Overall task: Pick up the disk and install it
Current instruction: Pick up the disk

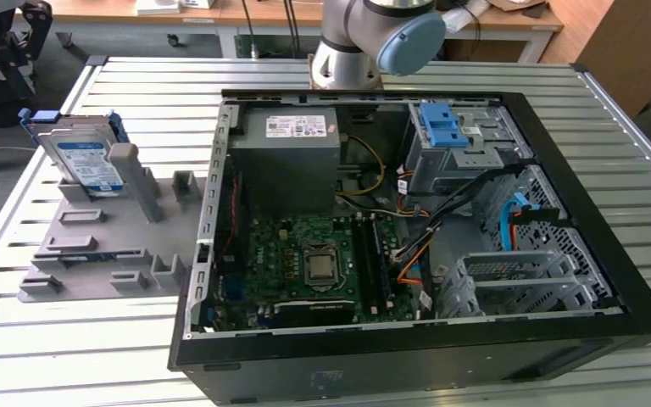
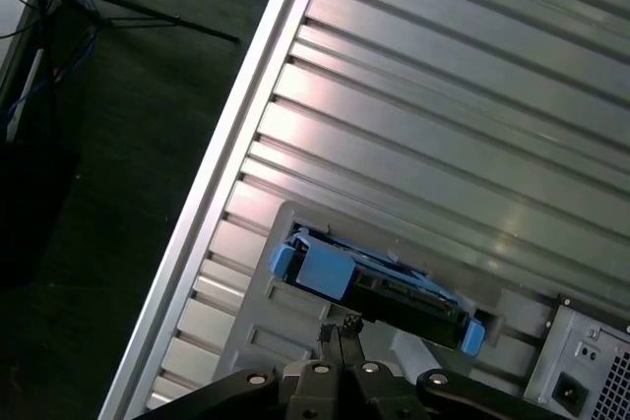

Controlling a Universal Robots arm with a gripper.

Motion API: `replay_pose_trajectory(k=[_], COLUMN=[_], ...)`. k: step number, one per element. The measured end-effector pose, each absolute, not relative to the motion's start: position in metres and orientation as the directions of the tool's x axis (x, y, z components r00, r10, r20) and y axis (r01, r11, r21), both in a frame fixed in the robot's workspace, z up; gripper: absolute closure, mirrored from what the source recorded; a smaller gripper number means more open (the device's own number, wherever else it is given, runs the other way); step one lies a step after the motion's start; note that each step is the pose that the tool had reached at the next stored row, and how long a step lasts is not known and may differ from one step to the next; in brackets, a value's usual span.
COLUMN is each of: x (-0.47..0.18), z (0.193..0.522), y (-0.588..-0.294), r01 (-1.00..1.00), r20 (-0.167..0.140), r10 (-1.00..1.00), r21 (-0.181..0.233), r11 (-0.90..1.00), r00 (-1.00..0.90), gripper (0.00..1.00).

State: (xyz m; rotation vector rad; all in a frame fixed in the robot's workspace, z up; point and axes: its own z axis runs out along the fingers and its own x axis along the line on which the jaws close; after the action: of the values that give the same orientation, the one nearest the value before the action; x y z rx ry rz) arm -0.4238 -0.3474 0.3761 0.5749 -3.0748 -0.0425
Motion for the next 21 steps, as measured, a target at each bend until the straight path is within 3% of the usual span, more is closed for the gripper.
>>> replay_pose_trajectory(k=[21], x=[-0.4238], z=[0.3760], y=[-0.3474], r01=[-0.440], r20=[0.008], r10=[-0.441], r21=[0.029], r11=[0.897], r00=[-0.898], gripper=[0.89])
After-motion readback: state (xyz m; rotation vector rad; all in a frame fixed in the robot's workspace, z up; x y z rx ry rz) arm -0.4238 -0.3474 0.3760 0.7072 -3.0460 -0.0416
